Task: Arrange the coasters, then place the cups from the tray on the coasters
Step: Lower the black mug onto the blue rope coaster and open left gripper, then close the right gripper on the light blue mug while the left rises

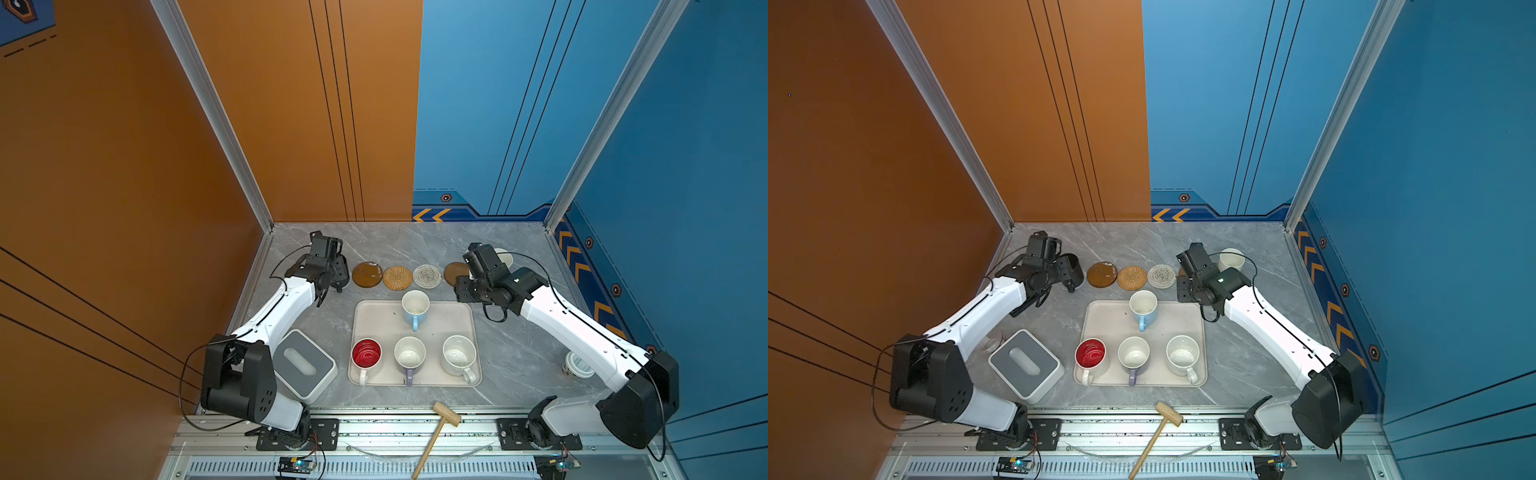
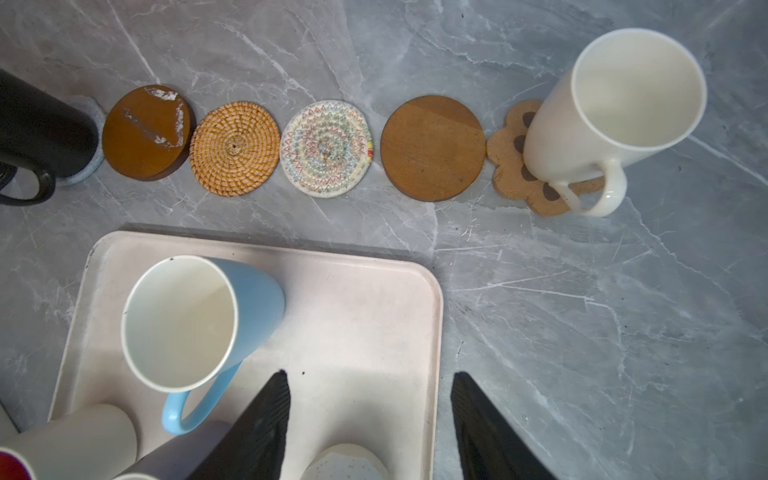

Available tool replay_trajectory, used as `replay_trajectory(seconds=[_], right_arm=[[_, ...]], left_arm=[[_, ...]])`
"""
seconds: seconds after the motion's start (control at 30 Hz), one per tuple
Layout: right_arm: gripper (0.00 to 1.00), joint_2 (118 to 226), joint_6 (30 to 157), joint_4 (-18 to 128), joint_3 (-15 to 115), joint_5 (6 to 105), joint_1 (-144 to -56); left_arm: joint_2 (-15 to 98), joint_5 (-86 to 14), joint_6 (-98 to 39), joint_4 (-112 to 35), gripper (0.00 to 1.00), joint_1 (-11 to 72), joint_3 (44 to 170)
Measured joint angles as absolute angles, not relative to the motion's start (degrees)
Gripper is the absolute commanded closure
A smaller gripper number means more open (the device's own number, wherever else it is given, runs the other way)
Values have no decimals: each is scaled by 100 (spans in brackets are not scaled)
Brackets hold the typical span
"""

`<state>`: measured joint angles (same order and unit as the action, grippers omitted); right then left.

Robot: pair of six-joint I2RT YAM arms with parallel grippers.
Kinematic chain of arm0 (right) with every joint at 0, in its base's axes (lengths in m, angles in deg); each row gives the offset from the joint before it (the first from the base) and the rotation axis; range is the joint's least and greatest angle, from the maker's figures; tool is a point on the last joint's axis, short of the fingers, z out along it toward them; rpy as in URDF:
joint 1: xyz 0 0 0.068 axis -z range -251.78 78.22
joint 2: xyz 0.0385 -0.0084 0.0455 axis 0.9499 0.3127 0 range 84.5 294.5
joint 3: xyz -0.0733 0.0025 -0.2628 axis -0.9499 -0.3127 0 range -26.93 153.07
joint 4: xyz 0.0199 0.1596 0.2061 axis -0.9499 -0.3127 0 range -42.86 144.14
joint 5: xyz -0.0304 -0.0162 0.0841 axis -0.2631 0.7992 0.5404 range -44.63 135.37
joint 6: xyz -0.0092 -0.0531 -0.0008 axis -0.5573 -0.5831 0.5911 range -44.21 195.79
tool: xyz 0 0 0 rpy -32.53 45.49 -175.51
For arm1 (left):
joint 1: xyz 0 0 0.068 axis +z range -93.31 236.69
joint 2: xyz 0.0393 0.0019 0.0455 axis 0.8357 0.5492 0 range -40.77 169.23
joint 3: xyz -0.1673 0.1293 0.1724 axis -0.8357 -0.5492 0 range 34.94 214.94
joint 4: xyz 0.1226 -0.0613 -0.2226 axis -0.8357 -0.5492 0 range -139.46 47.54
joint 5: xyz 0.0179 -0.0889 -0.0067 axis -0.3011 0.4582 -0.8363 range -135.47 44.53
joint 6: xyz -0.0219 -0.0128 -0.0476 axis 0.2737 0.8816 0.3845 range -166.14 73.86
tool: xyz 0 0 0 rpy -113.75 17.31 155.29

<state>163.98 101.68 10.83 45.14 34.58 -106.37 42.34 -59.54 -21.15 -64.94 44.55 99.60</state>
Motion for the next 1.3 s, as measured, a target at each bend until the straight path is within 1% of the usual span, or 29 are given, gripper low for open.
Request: replay_trajectory(seconds=[0.3,0.5,0.7,0.93,1.3], right_arm=[[37,16365,10487,904,4578,3152,-11693],[37,16663,10723,850,4606,3117,-12147],[37,17095,10920,804,4742,3113,-12506],[37,17524,11180,823,5006,3113,-12731],[43,18059,11493,828,5083,3161,-12820]], left_arm=[[2815,-5573,-2176,-6289,27,4361,9370],[2129,-5326,-2178,-6127,25,4304,8946],[1864,-5145,-2176,-6018,24,4234,8802],[1718,-5095,-2178,-5994,24,4149,8623],[1493,-5073,-2198,-5989,24,4125,8559]])
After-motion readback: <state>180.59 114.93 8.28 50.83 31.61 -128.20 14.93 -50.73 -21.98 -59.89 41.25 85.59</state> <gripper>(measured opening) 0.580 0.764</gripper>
